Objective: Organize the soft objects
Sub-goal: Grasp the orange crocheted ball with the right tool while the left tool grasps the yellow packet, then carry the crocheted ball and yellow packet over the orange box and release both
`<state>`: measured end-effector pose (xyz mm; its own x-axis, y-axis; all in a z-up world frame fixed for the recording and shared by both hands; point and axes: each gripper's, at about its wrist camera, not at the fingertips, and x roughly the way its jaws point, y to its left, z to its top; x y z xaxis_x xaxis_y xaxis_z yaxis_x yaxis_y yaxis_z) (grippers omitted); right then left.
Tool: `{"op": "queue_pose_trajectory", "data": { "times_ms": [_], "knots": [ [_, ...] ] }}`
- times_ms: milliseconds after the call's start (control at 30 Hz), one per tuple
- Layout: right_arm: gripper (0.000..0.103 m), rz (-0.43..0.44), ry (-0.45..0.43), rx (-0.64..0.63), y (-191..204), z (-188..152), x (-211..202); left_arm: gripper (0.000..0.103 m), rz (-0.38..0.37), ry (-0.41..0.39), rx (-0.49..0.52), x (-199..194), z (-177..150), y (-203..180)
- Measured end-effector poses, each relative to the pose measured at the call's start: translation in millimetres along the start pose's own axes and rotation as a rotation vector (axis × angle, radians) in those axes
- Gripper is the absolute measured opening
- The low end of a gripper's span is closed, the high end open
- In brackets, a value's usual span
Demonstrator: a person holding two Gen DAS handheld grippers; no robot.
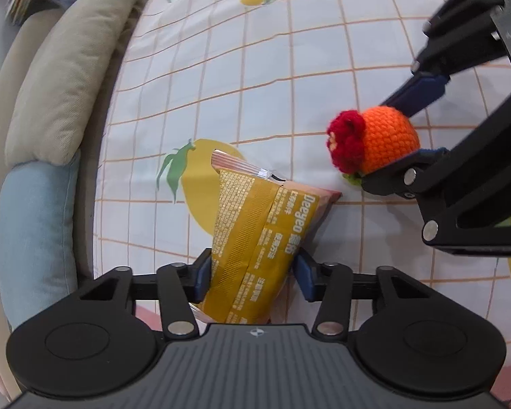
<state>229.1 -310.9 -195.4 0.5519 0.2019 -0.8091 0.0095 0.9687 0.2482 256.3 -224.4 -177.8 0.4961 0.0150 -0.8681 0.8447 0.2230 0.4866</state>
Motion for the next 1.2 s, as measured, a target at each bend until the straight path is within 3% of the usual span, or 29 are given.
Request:
{"op": "queue_pose_trajectory", "data": {
  "times_ms": [267, 533, 700, 900, 1200],
  "knots": [
    [0.040, -0.013, 0.000, -0.001, -0.2, -1.5, -4.0, 0.047, -0.056, -0.054, -0.334, -48.7, -6.9, 12.3],
    [0.040, -0.017, -0.049, -0.043, 8.3, -3.3, -21.8, 0.047, -0.019, -0.191, -0.605, -127.9, -36.3, 9.6],
    [0.040, -0.024, -0.083, -0.089, 19.8, -5.4, -42.8, 0.047, 0.043, -0.226, -0.711, -172.0, -67.2, 12.5],
    [0.040, -0.007, -0.116, -0.141, 43.4, -5.9, -67.2, 0.047, 0.120, -0.246, -0.816, -197.4, -112.1, 21.9],
    [0.040, 0.103, -0.168, -0.221, 100.5, -5.4, -107.6, 0.047, 0.177, -0.246, -0.975, -223.0, -199.8, 47.1]
  ]
}}
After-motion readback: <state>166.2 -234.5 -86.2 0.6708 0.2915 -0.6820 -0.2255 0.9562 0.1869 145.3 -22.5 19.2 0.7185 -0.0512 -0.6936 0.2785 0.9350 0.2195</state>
